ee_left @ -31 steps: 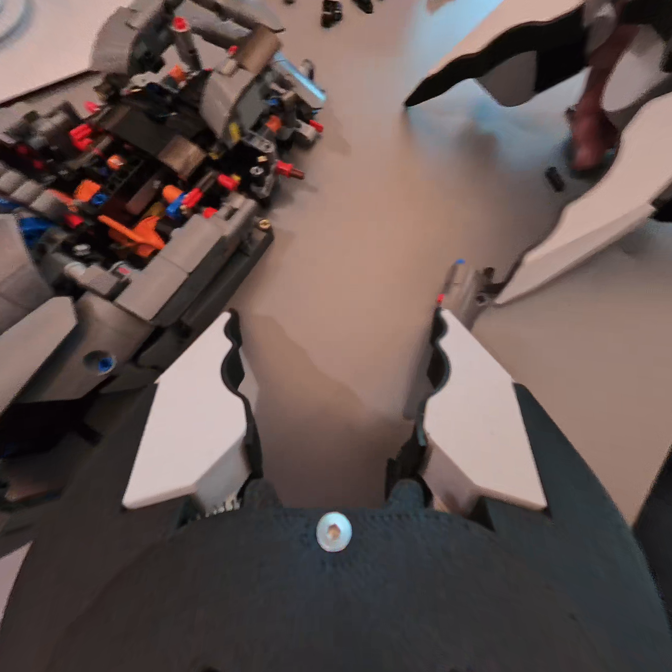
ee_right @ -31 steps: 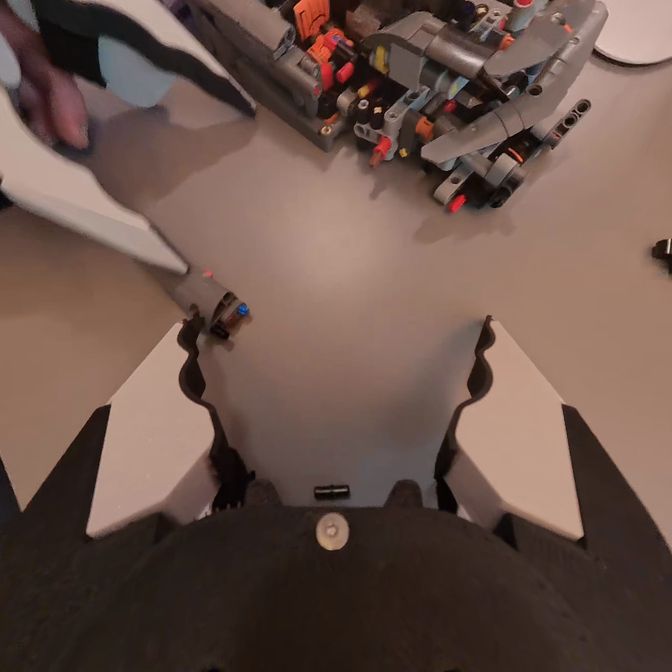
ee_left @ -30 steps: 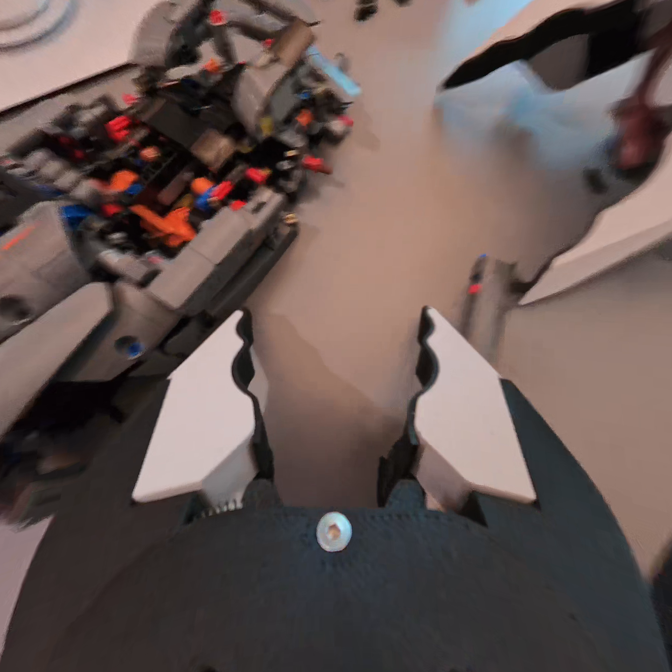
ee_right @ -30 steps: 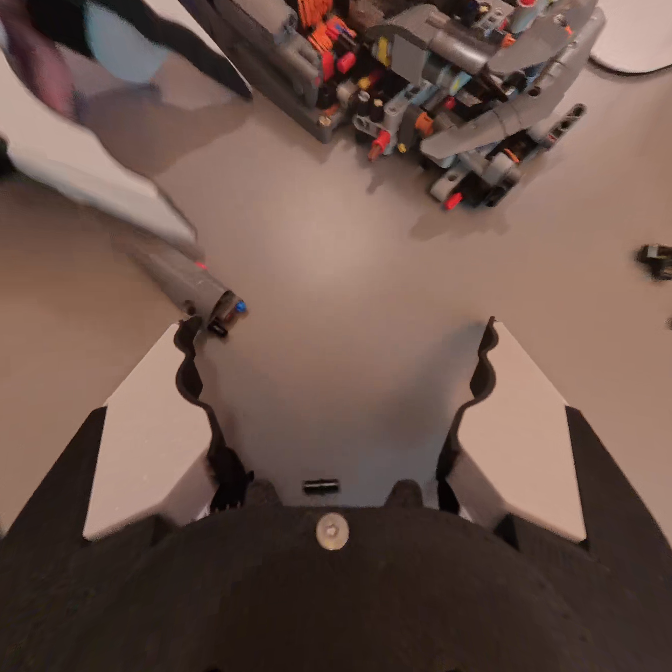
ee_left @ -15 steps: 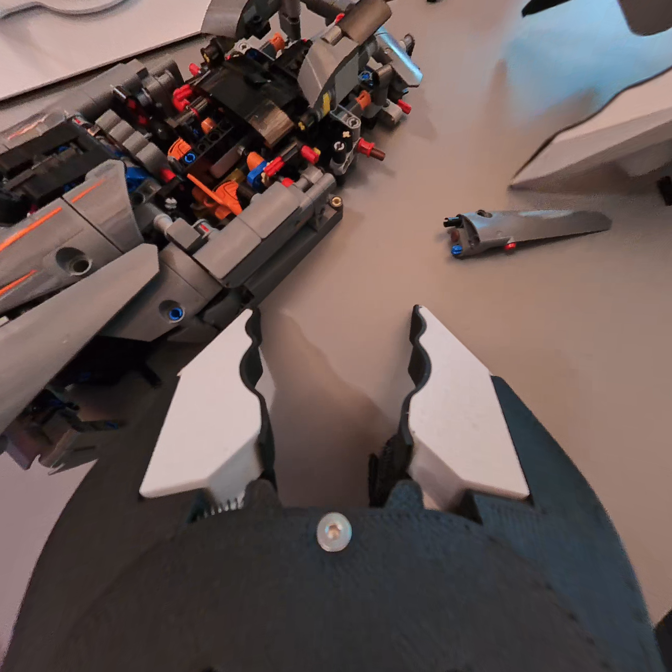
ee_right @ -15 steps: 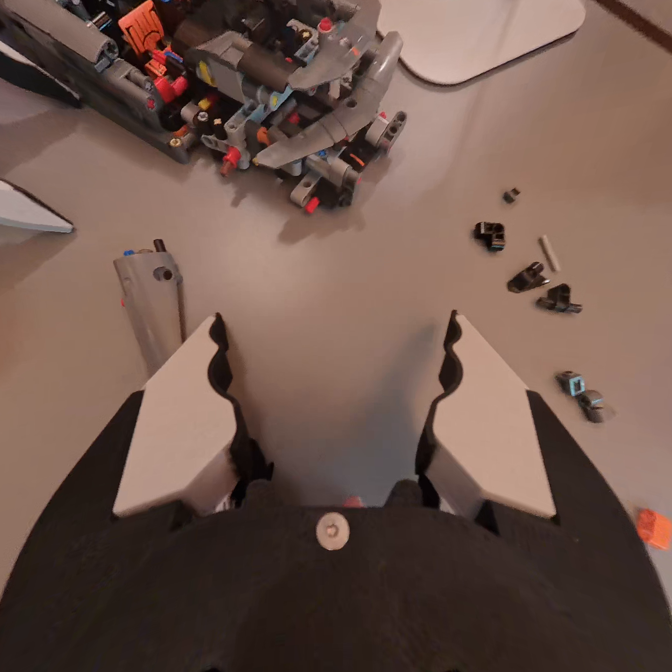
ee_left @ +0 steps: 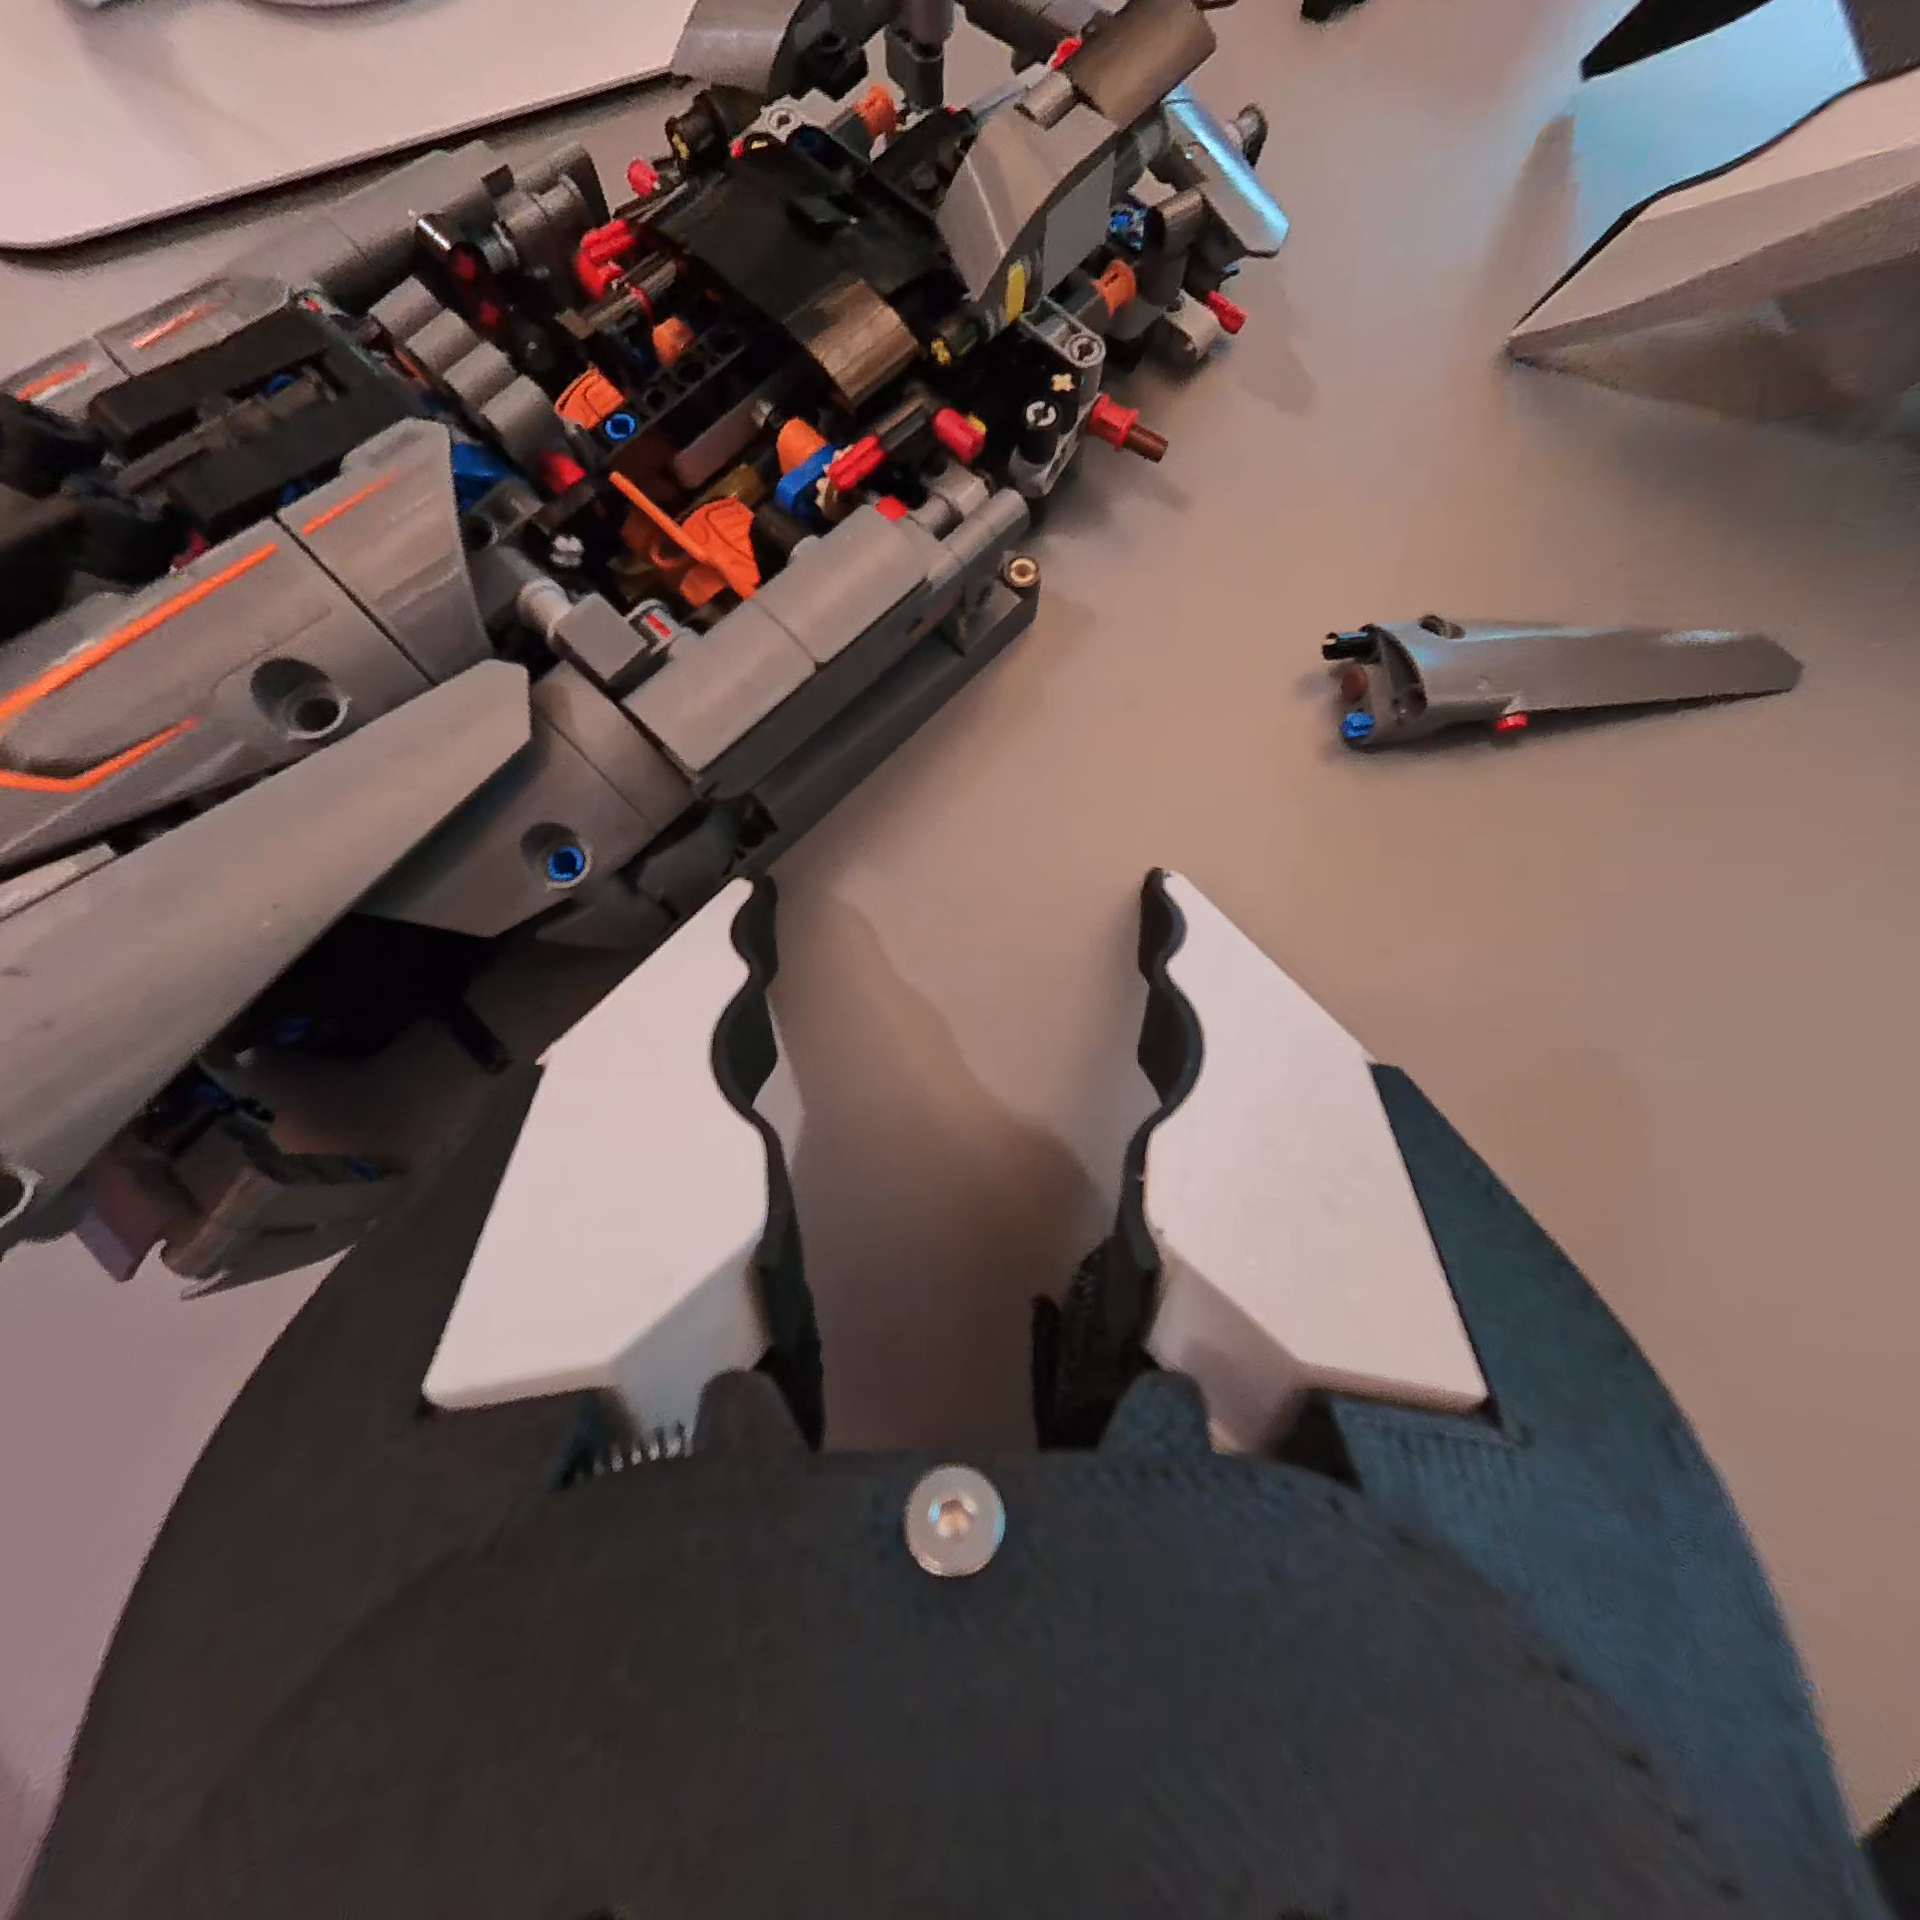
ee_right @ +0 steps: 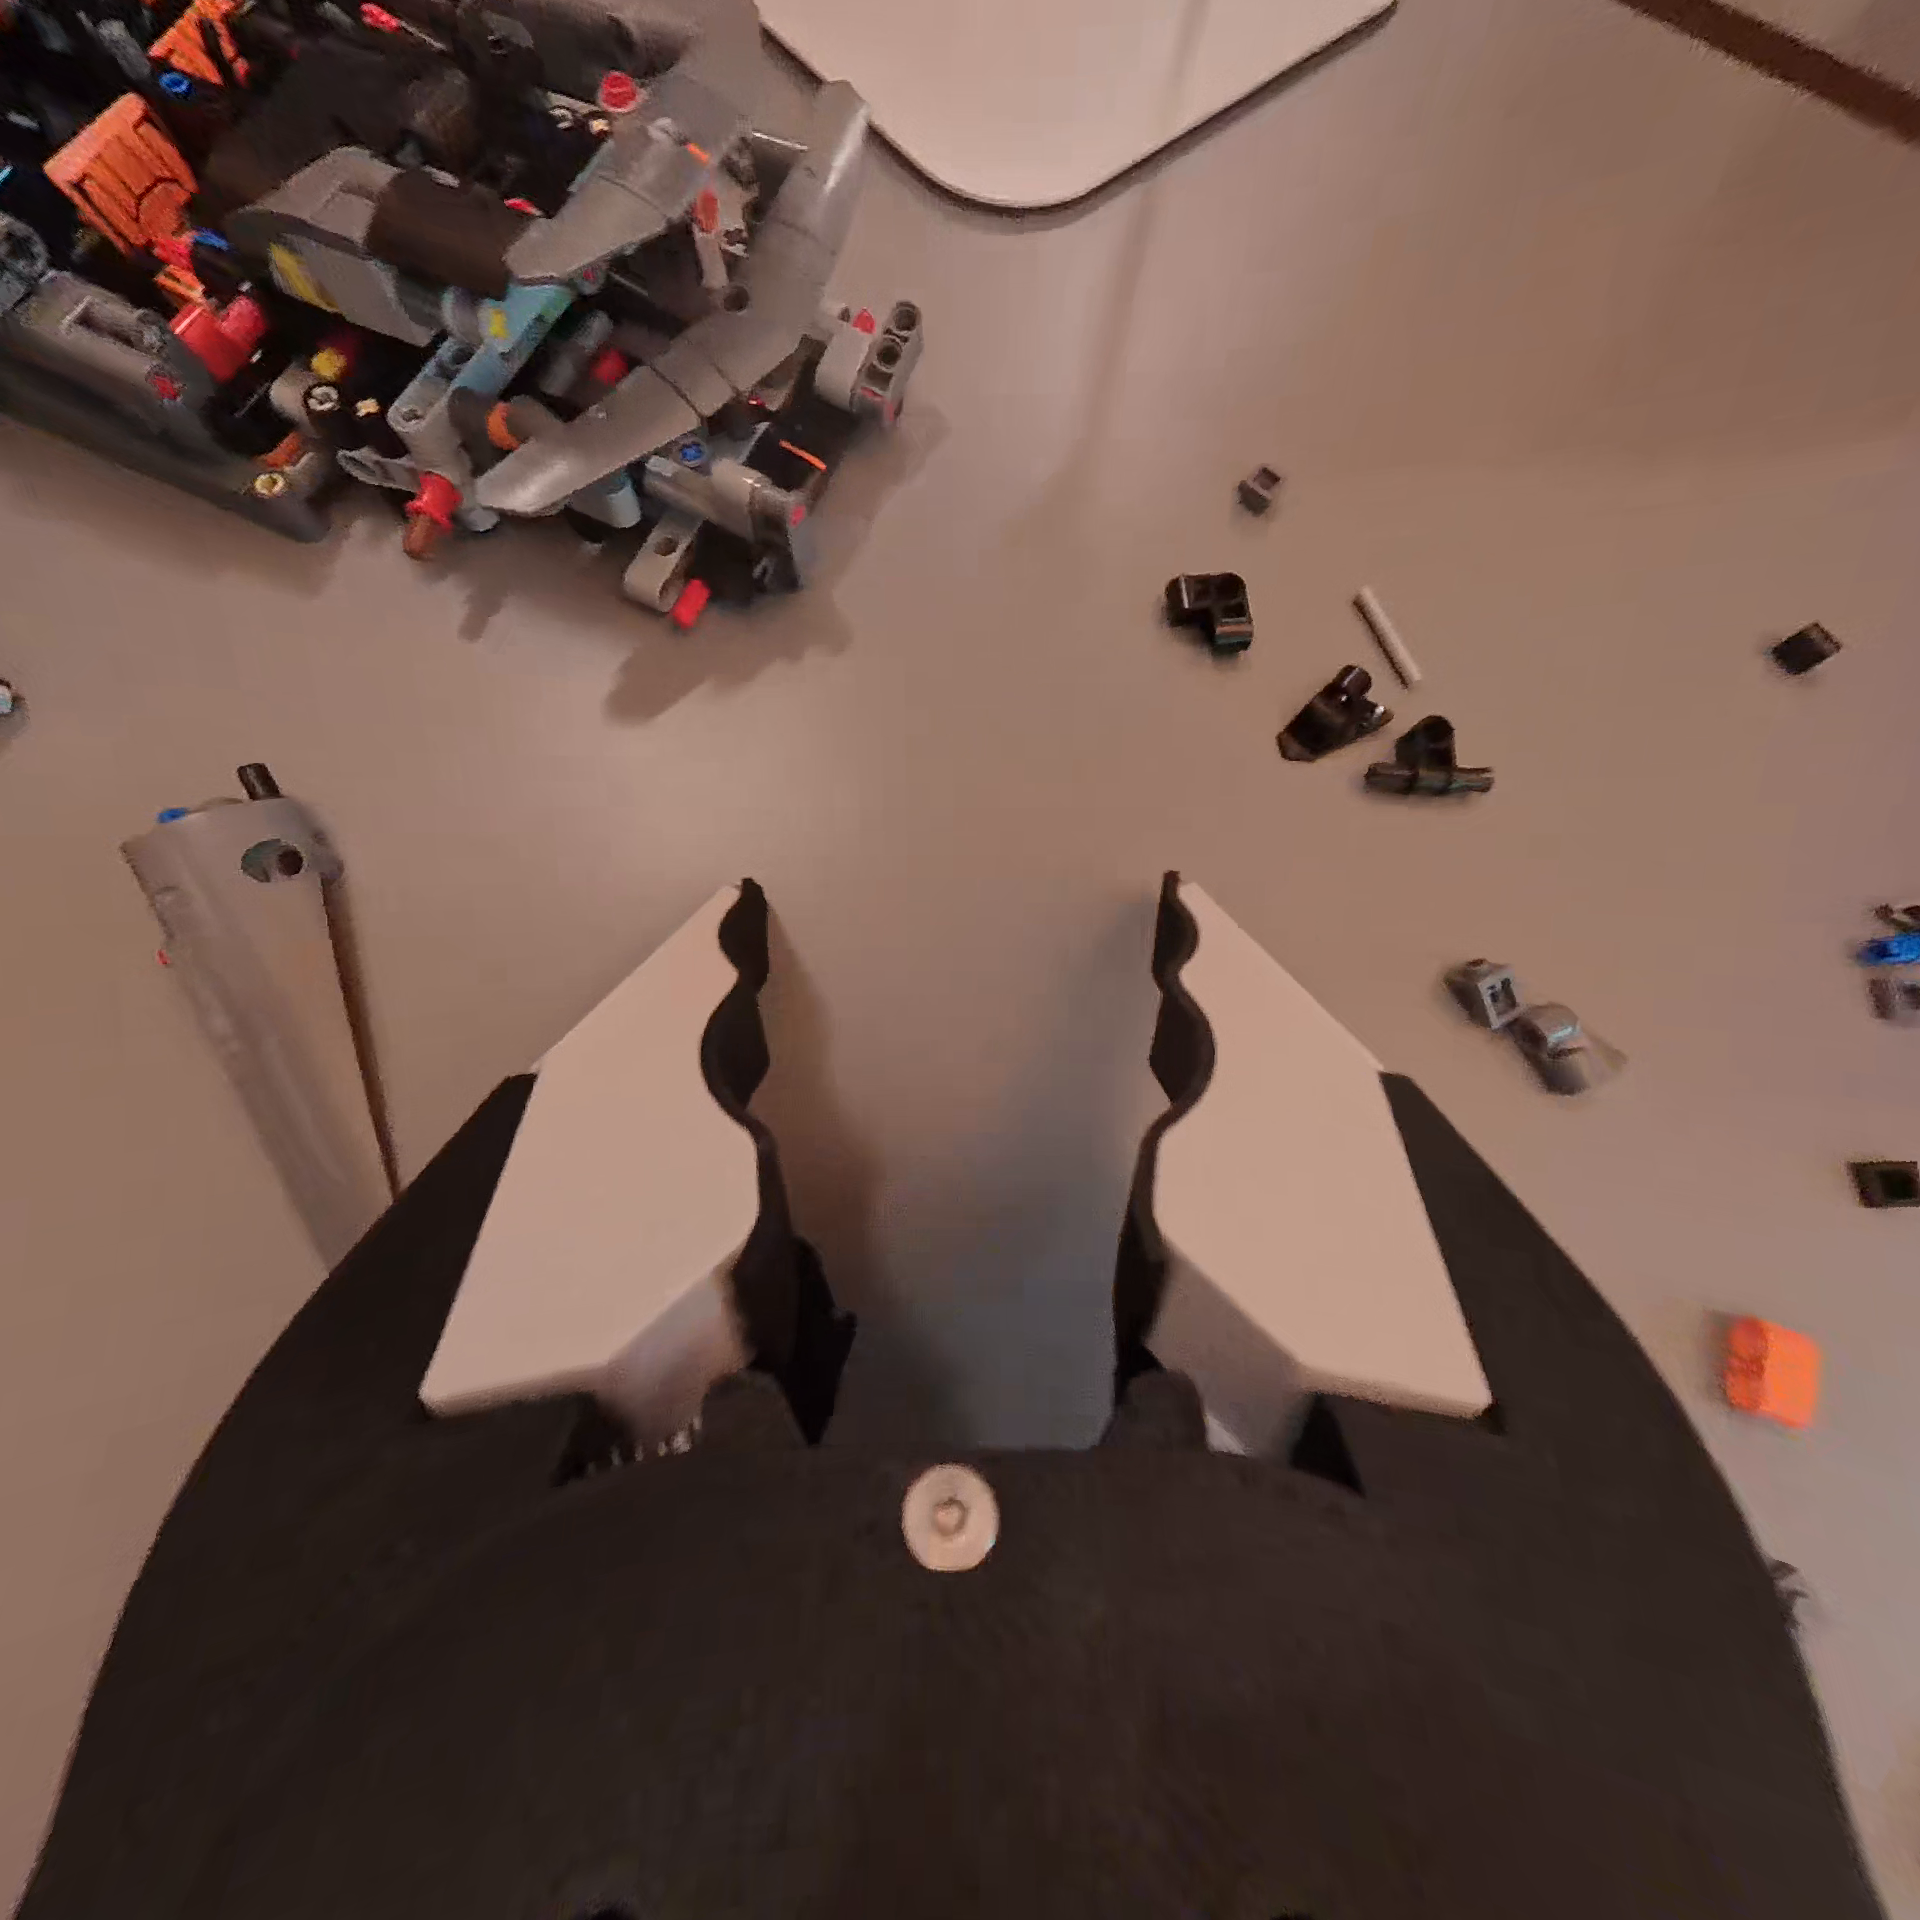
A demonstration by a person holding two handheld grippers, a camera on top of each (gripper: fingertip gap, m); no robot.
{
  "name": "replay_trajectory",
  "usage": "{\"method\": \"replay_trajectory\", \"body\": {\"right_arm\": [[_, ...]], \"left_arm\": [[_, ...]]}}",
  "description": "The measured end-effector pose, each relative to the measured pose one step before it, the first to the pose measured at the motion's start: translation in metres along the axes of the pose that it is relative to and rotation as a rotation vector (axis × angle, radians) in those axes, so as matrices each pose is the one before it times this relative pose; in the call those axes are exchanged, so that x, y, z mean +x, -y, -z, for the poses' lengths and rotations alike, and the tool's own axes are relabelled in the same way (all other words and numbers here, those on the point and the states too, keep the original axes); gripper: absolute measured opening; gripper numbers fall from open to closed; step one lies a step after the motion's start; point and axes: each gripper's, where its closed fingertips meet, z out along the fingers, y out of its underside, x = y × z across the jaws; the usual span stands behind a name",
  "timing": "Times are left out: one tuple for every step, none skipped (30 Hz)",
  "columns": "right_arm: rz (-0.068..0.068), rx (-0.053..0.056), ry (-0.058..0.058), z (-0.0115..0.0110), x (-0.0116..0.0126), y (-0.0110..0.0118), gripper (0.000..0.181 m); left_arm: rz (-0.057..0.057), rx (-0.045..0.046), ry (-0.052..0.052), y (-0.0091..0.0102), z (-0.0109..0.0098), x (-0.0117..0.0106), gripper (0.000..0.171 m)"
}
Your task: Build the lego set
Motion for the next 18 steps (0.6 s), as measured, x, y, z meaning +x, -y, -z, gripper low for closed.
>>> {"method": "replay_trajectory", "body": {"right_arm": [[-0.0035, -0.0050, 0.0123, -0.00088, 0.00106, -0.00012, 0.075], [0.0082, -0.0001, 0.0029, -0.00093, 0.00172, 0.00079, 0.080], [-0.0089, -0.0039, 0.0035, -0.00128, 0.00135, 0.00012, 0.084], [-0.0212, -0.0102, 0.0166, -0.00113, -0.00025, -0.00070, 0.084], [-0.0112, -0.0065, -0.0018, -0.00117, 0.00223, -0.00017, 0.092], [-0.0101, -0.0039, -0.0155, -0.00087, 0.00319, -0.00025, 0.101], [-0.0118, -0.0054, -0.0195, -0.00064, 0.00341, -0.00086, 0.114], [-0.0038, -0.0064, -0.0061, -0.00082, 0.00068, -0.00077, 0.122], [-0.0012, -0.0112, 0.0100, -0.00167, -0.00221, -0.00082, 0.129], [0.0120, -0.0160, 0.0117, -0.00161, -0.00308, -0.00177, 0.144], [0.0148, -0.0170, 0.0172, -0.00121, -0.00400, -0.00249, 0.155], [0.0059, -0.0033, 0.0060, -0.00018, -0.00201, -0.00064, 0.155], [0.0027, 0.0020, -0.0010, 0.00050, -0.00121, -0.00015, 0.155], [0.0077, 0.0014, 0.0038, 0.00046, -0.00172, -0.00014, 0.155], [0.0036, -0.0006, 0.0039, 0.00002, -0.00079, -0.00007, 0.155], [-0.0024, -0.0023, 0.0025, -0.00024, -0.00009, -0.00018, 0.155], [-0.0026, -0.0013, 0.0002, -0.00009, 0.00029, -0.00012, 0.155], [0.0002, 0.0004, -0.0004, 0.00004, -0.00003, -0.00002, 0.155]], "left_arm": [[0.0014, 0.00156, -0.0042, 0.00025, 0.00012, -0.00034, 0.069], [-0.0048, 0.00484, 0.0062, -0.00014, 0.00007, -0.00175, 0.065], [-0.0084, -0.00060, -0.0070, -0.00061, 0.00031, 0.00072, 0.067], [-0.0027, -0.00042, 0.0031, -0.00046, 0.00046, -0.00021, 0.068], [0.0038, -0.00078, 0.0005, -0.00021, 0.00015, -0.00028, 0.068], [0.0119, -0.00864, 0.0112, -0.00056, 0.00051, -0.00128, 0.068], [0.0321, -0.00605, 0.0146, -0.00009, 0.00047, -0.00130, 0.069], [0.0241, -0.00193, 0.0129, 0.00019, 0.00024, -0.00044, 0.070], [-0.0013, -0.00550, -0.0015, -0.00023, -0.00015, 0.00158, 0.074], [-0.0044, -0.00551, 0.0039, -0.00003, -0.00062, 0.00148, 0.077], [0.0086, -0.00272, 0.0108, 0.00053, -0.00082, 0.00116, 0.079], [0.0033, -0.00956, -0.0025, 0.00023, -0.00026, 0.00243, 0.084], [-0.0036, -0.00581, -0.0068, 0.00056, -0.00033, 0.00264, 0.087], [0.0156, -0.00557, -0.0055, 0.00028, -0.00059, 0.00211, 0.091], [0.0162, -0.00415, -0.0085, 0.00030, 0.00006, 0.00138, 0.095], [0.0180, -0.00313, -0.0148, 0.00059, 0.00101, 0.00226, 0.097], [0.0116, 0.00129, -0.0234, 0.00097, 0.00119, 0.00358, 0.097], [0.0048, 0.00104, -0.0193, 0.00038, 0.00040, 0.00334, 0.097]]}}
